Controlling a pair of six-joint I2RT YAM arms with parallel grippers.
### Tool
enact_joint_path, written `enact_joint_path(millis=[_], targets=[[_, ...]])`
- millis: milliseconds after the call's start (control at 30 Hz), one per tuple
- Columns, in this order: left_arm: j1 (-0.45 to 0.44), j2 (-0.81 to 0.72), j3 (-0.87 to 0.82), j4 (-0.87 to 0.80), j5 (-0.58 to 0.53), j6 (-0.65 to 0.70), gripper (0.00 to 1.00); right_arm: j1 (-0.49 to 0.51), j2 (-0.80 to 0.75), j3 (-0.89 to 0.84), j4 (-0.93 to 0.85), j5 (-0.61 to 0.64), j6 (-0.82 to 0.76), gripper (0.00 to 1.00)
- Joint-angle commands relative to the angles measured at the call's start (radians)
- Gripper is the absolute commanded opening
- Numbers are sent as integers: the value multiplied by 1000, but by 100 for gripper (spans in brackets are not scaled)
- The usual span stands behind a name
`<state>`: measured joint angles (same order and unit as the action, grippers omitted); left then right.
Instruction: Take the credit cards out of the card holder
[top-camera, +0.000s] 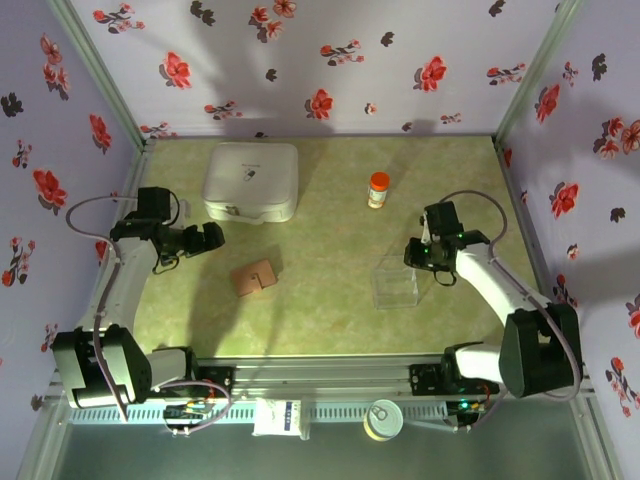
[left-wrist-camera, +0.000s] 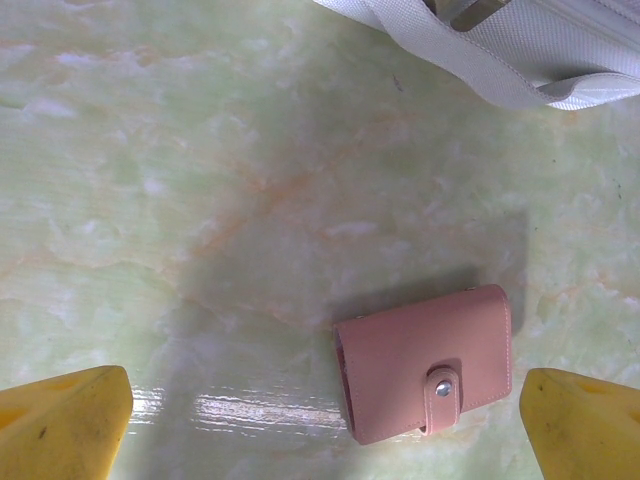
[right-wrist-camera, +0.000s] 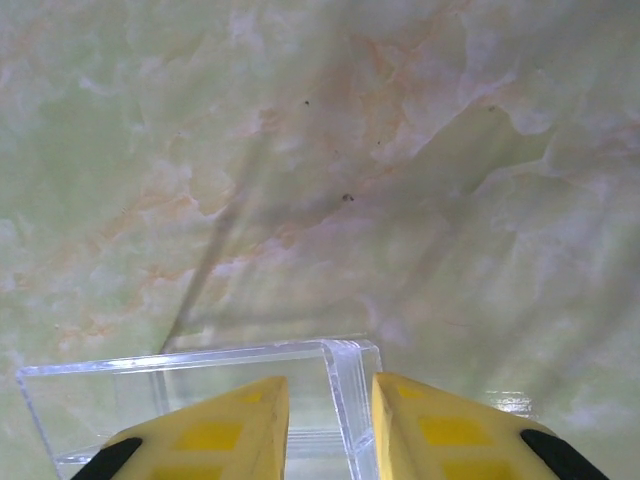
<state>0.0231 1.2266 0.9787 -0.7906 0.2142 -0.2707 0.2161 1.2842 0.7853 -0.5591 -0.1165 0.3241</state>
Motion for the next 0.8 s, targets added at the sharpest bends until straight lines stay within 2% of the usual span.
enact_joint_path(millis=[0,233,767], targets=[[-6,9,9,-27,10,28,100,7,37,25,-11,-1,-19,27],[-7,7,11,-27,10,28,100,15,64,23,5,7,-13,26],[-7,7,12,-30,9,27,100,51,81,77,-26,39,26,5]])
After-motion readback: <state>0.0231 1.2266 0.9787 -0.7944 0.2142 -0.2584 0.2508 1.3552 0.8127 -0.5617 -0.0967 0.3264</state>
